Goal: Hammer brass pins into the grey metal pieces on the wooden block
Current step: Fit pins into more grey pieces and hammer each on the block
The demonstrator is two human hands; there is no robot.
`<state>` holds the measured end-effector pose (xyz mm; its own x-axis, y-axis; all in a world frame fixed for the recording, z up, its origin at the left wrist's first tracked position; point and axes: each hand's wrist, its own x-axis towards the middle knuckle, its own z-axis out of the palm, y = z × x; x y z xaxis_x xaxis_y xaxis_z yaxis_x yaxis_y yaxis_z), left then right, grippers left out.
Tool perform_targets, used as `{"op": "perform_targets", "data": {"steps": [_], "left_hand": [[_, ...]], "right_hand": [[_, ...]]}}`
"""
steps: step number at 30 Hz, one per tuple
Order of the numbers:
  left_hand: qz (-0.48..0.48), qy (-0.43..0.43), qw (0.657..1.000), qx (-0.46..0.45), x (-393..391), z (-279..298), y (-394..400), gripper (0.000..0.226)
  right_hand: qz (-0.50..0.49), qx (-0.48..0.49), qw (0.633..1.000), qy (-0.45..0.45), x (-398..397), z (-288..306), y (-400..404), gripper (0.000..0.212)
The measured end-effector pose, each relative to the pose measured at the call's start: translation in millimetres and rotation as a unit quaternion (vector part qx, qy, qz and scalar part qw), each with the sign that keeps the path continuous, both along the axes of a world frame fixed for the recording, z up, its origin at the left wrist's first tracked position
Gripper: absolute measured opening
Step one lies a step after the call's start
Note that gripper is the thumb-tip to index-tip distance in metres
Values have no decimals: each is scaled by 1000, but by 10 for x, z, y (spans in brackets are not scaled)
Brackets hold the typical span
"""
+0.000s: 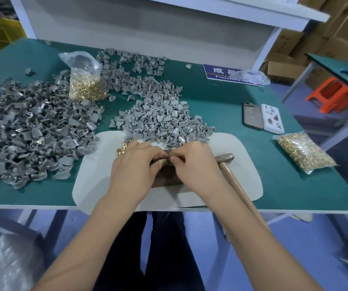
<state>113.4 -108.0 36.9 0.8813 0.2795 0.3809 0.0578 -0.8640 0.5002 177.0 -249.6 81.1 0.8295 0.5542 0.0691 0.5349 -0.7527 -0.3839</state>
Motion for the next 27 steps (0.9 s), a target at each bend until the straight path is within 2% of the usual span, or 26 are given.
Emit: {"op": "perform_targets", "data": {"steps": [10,11,13,15,16,17,19,20,22,25,27], "left_hand": [[4,9,1000,-9,-12,6,26,7],[5,10,1000,-10,-9,7,31,7],[8,15,1000,-13,-7,8,28,7],[7,18,1000,-9,-3,17,24,9],[6,18,1000,-7,-1,26,27,8],[5,18,1000,-5,3,36,35,8],[4,27,1000,2,20,61,53,8],[3,37,999,10,36,76,60,8],[-1,53,998,23,56,105,66,9],[-3,51,998,24,40,119,53,10],[-4,49,999,18,22,118,47,10]], "right_hand": [[38,61,997,-9,72,-85,-83,12],[33,92,995,0,57,-103,-106,9],[-30,218,975,19,30,-138,-234,8],[-130,302,944,-30,40,-204,-516,9],[-175,278,943,-58,57,-243,-690,8],[-212,213,951,-68,67,-287,-854,7],[-248,42,968,-26,45,-413,-1090,21],[-245,-4,970,1,38,-482,-1149,28],[-228,-34,973,21,28,-555,-1198,27],[-235,-55,970,-10,82,-466,-1207,28],[-239,4,971,-20,107,-353,-1192,30]]}}
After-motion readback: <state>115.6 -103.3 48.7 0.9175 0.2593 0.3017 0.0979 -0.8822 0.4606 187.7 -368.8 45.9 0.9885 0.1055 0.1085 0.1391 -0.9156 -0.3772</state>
